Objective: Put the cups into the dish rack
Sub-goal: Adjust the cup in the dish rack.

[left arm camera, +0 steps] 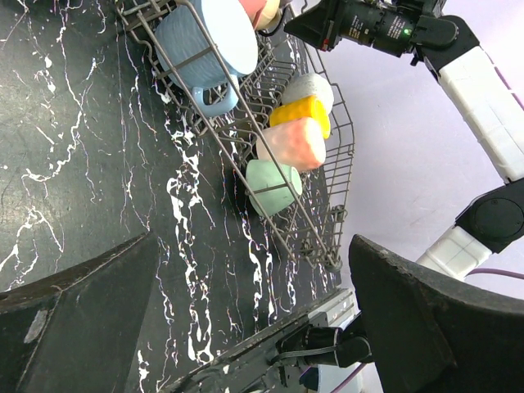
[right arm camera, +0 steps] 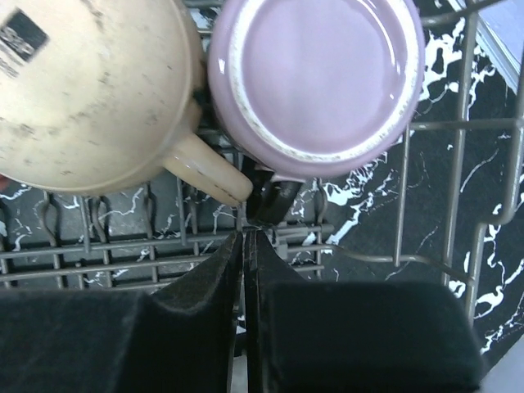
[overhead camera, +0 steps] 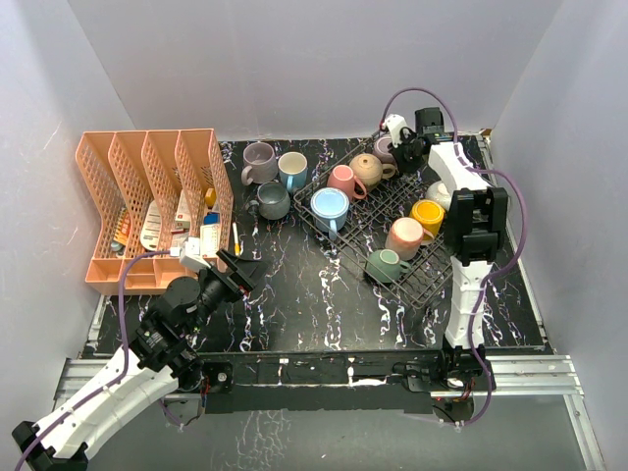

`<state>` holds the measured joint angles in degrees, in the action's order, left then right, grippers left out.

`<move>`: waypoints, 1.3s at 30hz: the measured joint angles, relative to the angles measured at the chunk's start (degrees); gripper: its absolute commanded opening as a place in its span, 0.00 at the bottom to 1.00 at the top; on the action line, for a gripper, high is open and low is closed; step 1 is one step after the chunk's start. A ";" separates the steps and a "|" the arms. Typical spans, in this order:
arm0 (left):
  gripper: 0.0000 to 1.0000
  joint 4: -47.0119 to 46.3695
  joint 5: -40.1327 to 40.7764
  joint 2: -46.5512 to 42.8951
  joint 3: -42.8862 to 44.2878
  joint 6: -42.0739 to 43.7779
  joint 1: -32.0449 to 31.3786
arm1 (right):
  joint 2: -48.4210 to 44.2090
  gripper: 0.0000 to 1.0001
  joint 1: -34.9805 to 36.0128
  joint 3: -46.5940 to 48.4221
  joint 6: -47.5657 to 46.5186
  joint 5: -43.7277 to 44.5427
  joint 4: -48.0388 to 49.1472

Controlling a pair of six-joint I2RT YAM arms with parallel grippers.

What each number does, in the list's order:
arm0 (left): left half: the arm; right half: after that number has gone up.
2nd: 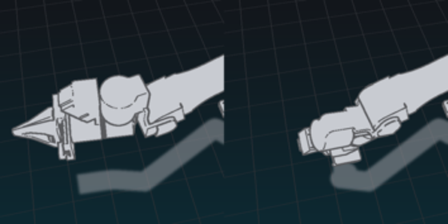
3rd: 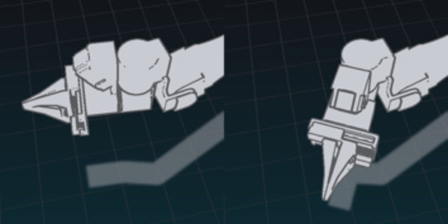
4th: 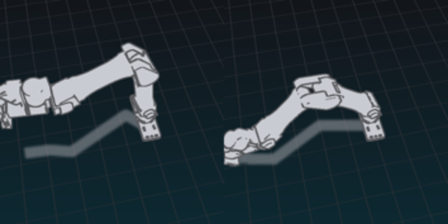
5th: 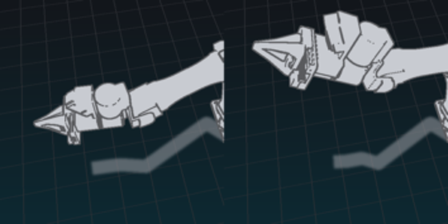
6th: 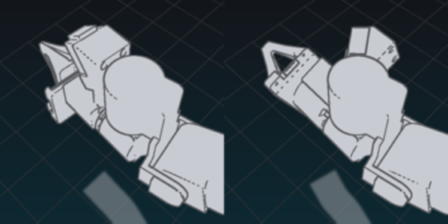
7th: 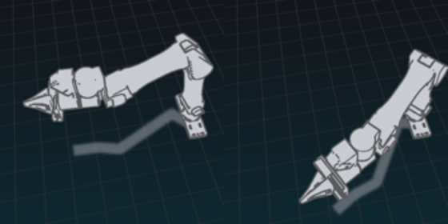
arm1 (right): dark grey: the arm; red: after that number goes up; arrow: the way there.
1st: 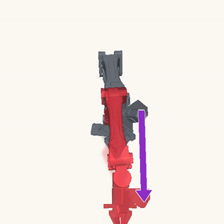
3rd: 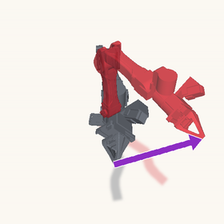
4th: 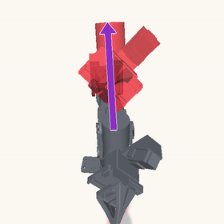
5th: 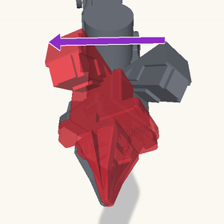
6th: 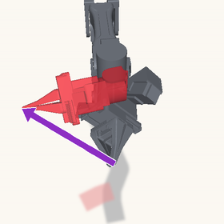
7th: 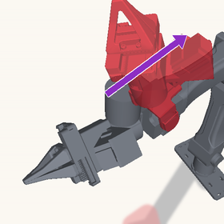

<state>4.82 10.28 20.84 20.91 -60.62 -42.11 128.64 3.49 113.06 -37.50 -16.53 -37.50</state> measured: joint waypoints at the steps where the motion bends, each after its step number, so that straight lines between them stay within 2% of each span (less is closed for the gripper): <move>1: 0.97 -0.02 0.00 0.04 0.00 0.00 0.00 | 0.00 0.09 -0.31 0.00 -0.15 -0.02 0.00; 20: 0.97 -1.49 -0.02 2.51 0.04 -0.02 0.00 | 2.47 0.08 -0.52 1.60 -0.04 -2.62 -1.09; 39: 0.97 -1.77 -0.02 3.91 0.13 0.00 0.00 | 7.28 0.09 -2.69 8.07 2.05 3.04 0.42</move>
<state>3.05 10.26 24.75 21.04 -60.62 -42.11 135.92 0.80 121.12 -35.44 -13.50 -37.08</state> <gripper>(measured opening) 0.972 0.088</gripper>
